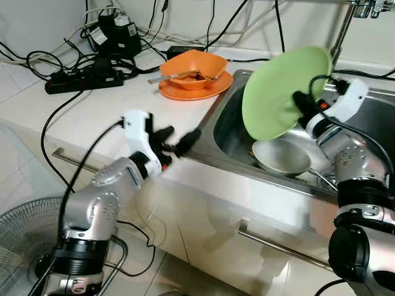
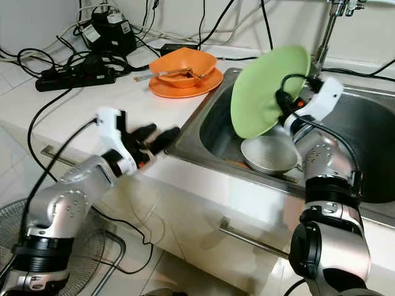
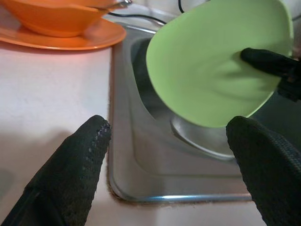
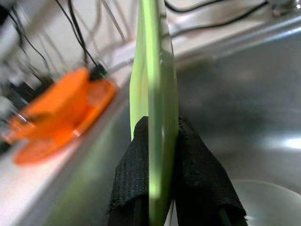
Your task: Kitchen organization
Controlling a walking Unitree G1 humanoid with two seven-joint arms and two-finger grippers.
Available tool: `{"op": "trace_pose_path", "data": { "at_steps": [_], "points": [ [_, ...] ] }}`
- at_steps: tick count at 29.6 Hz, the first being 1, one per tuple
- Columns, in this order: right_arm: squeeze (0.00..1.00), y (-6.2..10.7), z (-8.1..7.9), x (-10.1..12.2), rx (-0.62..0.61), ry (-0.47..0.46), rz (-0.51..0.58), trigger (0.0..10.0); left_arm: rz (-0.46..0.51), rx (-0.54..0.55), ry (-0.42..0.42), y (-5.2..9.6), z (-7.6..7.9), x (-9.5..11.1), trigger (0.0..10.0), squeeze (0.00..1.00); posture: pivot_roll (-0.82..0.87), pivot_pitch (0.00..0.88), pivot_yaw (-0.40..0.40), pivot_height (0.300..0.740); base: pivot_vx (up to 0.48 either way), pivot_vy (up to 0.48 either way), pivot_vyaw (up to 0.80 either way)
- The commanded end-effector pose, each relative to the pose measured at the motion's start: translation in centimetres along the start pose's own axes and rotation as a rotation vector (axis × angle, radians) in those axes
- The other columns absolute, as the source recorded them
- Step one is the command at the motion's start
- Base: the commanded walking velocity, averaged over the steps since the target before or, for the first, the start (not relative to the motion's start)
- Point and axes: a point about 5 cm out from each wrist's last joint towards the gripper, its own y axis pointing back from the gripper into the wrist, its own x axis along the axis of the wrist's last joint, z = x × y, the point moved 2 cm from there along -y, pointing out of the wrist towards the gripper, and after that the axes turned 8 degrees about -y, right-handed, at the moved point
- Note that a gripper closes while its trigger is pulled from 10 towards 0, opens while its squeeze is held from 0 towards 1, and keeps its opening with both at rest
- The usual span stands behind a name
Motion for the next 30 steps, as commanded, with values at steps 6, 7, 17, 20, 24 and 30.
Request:
{"op": "trace_pose_path", "data": {
  "at_steps": [6,7,17,20,24,30],
  "points": [
    [0.00,0.0,2.3,-1.7,-0.132,0.128,-0.086,0.0,-0.030,-0.027,-0.062,-0.5,0.3,-0.6,10.0,0.00,-0.04,0.006,0.127,0.740,0.000,0.000,0.00],
    [0.00,0.1,3.0,-2.5,-0.167,0.134,-0.130,0.0,-0.024,-0.039,-0.076,-0.6,0.5,-0.5,10.0,0.00,-0.04,0.004,0.128,0.740,0.000,0.000,0.00],
    [0.00,0.4,4.4,-4.7,-0.240,0.165,-0.223,0.0,-0.046,-0.088,-0.122,-0.8,0.9,-0.7,10.0,0.00,-0.03,0.000,0.143,0.740,0.000,0.000,0.00],
    [0.00,0.5,4.7,-5.2,-0.254,0.160,-0.242,0.0,-0.049,-0.096,-0.124,-0.7,1.0,-0.7,10.0,0.00,-0.02,0.000,0.144,0.740,0.000,0.000,0.00],
    [0.00,0.7,5.0,-5.9,-0.270,0.113,-0.270,3.6,-0.063,-0.114,-0.127,-0.7,1.2,-0.9,10.0,0.00,-0.02,0.000,0.145,0.740,0.000,0.000,0.00],
    [0.00,1.1,5.5,-7.0,-0.310,-0.036,-0.296,10.0,-0.064,-0.147,-0.131,-0.5,1.3,-1.0,10.0,0.00,-0.02,0.004,0.140,0.740,0.000,0.000,0.00]
  ]
}}
